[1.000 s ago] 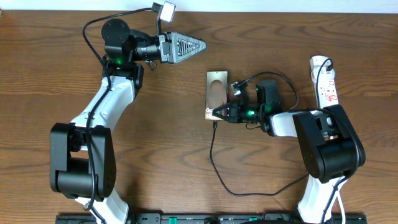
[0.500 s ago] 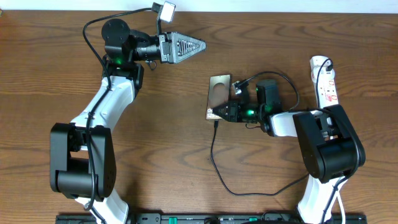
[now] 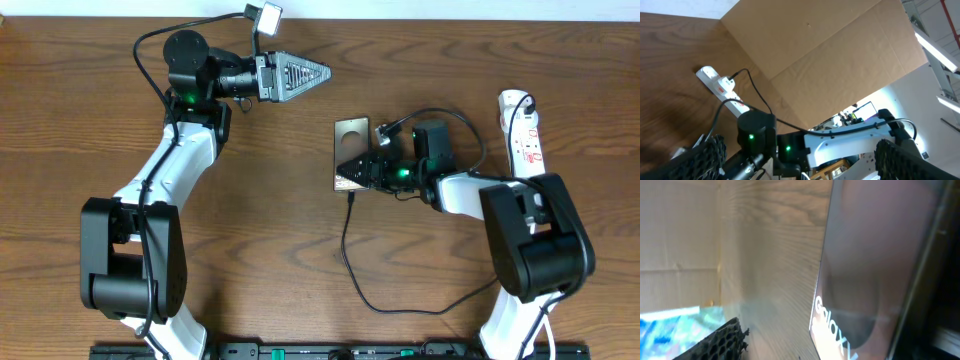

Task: Plug charger to phone and switch on socket
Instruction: 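Lower the phone with attached cable onto the table with the right gripper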

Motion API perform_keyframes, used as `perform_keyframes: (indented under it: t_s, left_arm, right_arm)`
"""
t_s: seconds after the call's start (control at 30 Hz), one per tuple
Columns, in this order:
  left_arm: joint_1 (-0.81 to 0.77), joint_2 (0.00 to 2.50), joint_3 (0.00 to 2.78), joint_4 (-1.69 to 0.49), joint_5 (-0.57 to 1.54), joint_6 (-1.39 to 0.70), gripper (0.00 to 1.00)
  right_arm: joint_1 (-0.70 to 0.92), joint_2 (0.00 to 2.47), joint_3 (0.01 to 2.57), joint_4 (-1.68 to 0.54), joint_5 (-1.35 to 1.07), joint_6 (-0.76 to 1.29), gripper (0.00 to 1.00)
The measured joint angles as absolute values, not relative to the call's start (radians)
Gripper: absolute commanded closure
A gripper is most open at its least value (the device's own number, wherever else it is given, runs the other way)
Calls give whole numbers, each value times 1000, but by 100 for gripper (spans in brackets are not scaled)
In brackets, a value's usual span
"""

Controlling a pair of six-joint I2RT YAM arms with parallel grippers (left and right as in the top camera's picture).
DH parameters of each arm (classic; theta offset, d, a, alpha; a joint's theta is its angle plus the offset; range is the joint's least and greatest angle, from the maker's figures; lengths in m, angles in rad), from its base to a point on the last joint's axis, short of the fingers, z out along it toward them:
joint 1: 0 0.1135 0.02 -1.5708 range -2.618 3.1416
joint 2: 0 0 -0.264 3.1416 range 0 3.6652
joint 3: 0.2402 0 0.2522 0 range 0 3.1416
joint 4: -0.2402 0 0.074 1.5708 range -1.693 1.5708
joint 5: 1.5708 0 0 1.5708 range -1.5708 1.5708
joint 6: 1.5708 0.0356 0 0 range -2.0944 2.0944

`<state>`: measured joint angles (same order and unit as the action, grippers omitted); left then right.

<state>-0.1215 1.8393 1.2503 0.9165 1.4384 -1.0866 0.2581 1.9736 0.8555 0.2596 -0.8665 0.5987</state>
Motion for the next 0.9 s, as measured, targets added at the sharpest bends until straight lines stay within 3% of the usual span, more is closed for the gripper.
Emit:
perform_keyframes:
  t_s: [0.43, 0.7, 0.9]
  left_arm:
    - [-121, 1839, 1250, 917, 1438, -1087, 4]
    - [-121, 1839, 1250, 917, 1438, -1086, 4]
    - [-121, 1839, 1250, 917, 1438, -1087, 4]
  right_arm:
    - [254, 1856, 907, -31, -596, 564, 11]
    - [269, 1863, 1102, -454, -341, 411, 11]
    - [280, 1892, 1386, -763, -217, 268, 2]
